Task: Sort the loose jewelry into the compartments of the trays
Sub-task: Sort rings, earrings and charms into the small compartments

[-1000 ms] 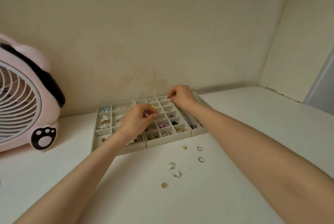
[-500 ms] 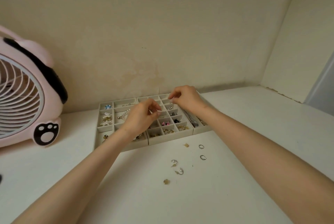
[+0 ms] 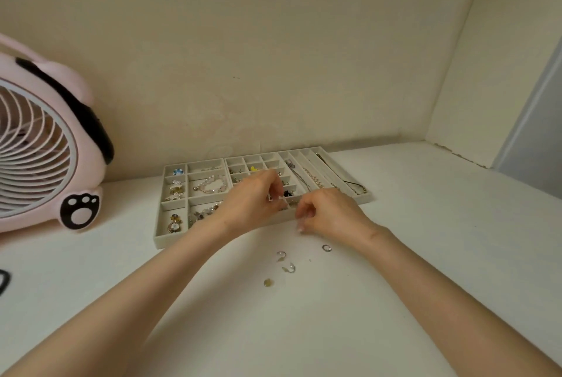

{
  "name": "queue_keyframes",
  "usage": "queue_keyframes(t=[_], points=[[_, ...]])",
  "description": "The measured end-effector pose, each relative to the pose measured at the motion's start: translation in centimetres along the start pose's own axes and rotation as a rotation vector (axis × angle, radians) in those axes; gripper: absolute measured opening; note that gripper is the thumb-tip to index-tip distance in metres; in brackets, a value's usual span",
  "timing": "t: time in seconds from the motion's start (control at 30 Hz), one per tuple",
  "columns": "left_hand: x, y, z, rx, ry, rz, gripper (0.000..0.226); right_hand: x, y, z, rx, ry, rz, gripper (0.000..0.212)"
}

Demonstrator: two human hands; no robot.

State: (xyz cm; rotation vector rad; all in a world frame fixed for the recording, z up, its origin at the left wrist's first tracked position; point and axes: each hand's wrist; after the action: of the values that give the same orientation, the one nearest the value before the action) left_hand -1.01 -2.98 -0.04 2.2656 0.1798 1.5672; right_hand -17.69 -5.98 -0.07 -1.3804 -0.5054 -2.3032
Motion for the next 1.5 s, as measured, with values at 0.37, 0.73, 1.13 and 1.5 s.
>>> queue_keyframes(t=[0.37,0.73,1.13,1.5], points=[[2.5,-4.9,-1.2,-0.066,-0.14,0.527,0.019,-1.1,-0.9,-0.3,-0.035,0.074,-0.052,0.007],[1.4,-6.5,-0.3,-0.161,0.039,0.473,0.011,-1.4,-0.7,-0.1,0.002,0.327,-0.136,0.028],[1.9,-4.6,0.4,-0.001,-0.316,0.281,0.014,-1.5,0.0,-0.8,0.042,0.415,-0.14,0.014],[-0.5,-3.7,0.1,0.027,-0.381,0.16,0.008,0.7,10.1,0.1,0.012,0.466,-0.298,0.008]])
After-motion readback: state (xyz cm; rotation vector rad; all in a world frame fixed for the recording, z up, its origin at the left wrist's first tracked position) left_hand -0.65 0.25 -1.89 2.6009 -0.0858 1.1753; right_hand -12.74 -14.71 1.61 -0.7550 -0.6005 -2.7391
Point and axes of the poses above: each hand's wrist, its own y-axis towards the middle knuckle, its own x-axis out of the back of the hand, z = x × y, and after that the axes turned 8 degrees about y, right-handed
